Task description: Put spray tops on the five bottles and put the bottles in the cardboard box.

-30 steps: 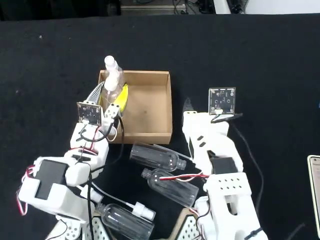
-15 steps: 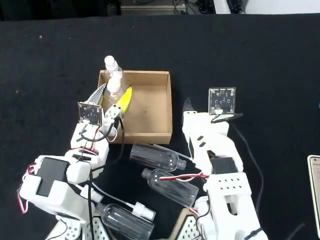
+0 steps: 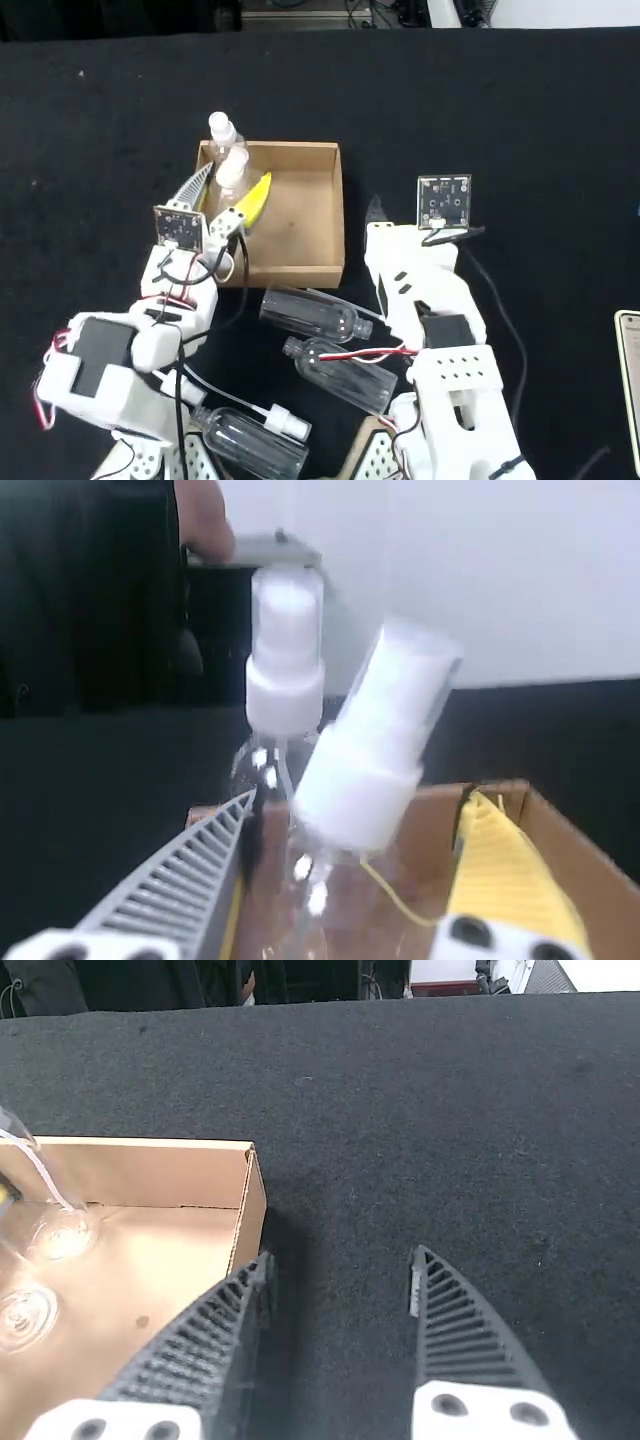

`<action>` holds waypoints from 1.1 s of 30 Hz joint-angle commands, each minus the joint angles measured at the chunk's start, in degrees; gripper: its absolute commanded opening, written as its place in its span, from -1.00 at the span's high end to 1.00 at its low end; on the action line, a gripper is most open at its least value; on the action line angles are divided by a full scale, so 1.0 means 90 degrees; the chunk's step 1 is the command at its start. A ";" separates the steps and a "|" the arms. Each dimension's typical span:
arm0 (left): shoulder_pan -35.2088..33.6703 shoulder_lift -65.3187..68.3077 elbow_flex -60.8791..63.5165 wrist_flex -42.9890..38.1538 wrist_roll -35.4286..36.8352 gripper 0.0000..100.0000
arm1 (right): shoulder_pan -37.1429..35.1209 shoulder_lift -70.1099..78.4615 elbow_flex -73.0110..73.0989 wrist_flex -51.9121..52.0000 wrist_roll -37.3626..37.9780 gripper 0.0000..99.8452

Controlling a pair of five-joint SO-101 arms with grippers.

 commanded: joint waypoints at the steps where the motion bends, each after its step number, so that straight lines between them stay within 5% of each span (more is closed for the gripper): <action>1: -0.0005 -0.0811 0.0054 -0.0186 -0.0059 0.44 | 0.0117 -0.0112 -0.0044 -0.0176 0.0049 0.60; 16: -0.0015 -0.3790 0.0611 0.3429 -0.0391 0.44 | 0.0117 -0.0112 -0.0044 -0.0176 0.0049 0.60; 27: -0.0415 -0.6359 -0.0083 0.9026 -0.0352 0.44 | 0.0107 -0.0112 -0.0044 -0.0176 0.0049 0.60; 33: -0.0493 -0.7258 -0.0190 1.0960 -0.0352 0.56 | 0.0127 -0.0112 -0.0083 -0.0176 0.0049 0.60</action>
